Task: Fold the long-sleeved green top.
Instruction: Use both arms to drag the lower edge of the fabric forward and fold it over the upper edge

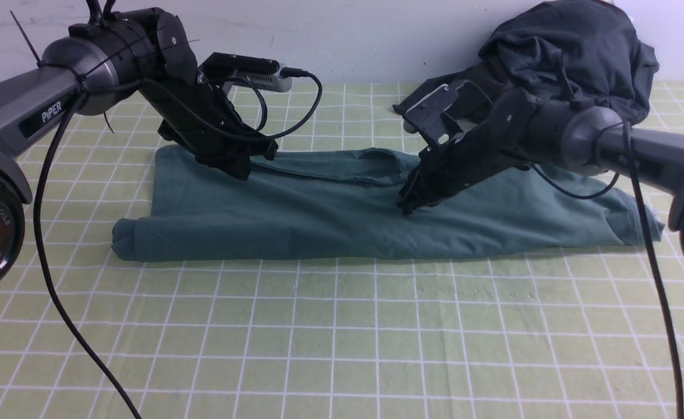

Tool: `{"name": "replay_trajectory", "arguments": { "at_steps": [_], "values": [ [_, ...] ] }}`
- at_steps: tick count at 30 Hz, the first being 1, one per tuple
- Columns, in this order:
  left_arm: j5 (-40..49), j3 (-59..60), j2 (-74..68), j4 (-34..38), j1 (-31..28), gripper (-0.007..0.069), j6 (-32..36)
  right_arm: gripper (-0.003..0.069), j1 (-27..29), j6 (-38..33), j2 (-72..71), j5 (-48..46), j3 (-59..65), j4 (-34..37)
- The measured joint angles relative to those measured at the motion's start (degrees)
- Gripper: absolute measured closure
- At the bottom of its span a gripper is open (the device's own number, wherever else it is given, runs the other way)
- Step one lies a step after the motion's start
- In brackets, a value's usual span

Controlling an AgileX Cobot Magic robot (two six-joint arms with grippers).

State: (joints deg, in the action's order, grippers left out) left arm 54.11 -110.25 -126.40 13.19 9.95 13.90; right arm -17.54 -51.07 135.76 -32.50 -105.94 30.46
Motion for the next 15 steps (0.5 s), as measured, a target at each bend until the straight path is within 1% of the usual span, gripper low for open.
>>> {"name": "replay_trajectory", "arguments": {
  "at_steps": [1, 2, 3, 5, 8, 11, 12, 15],
  "values": [
    [0.2, 0.0, 0.0, 0.3, 0.0, 0.0629, 0.5, 0.0673, -0.1, 0.0, 0.7, 5.2, 0.0, 0.8],
    [0.3, 0.0, 0.0, 0.3, 0.0, 0.0629, 0.4, 0.0673, -0.1, 0.0, 1.0, 6.2, 0.0, 0.9],
    [0.9, 0.0, 0.1, 0.5, 0.0, 0.0629, 0.6, 0.0673, -0.2, 0.4, 1.6, 13.1, 0.1, 1.8],
    [2.3, 0.0, 0.1, 0.6, 0.0, 0.0629, 0.7, 0.0673, 0.0, 0.9, 2.4, 23.1, 0.1, 3.3],
    [4.6, 0.0, 0.1, 0.5, 0.0, 0.0629, 1.7, 0.0671, 1.1, 2.8, 2.5, 29.6, 0.1, 7.0],
    [6.1, 0.0, 0.2, 0.5, 0.0, 0.0629, 2.5, 0.0668, 2.6, 3.8, 1.8, 29.2, 0.1, 10.6],
    [6.4, 0.0, 0.4, 0.5, 0.0, 0.0629, 2.7, 0.0666, 3.3, 4.0, 1.0, 27.2, 0.2, 11.9],
    [7.4, 0.0, 1.1, 0.4, -0.4, 0.0629, 2.9, 0.0665, 4.3, 4.1, -1.7, 21.0, 0.4, 11.9]
  ]
}}
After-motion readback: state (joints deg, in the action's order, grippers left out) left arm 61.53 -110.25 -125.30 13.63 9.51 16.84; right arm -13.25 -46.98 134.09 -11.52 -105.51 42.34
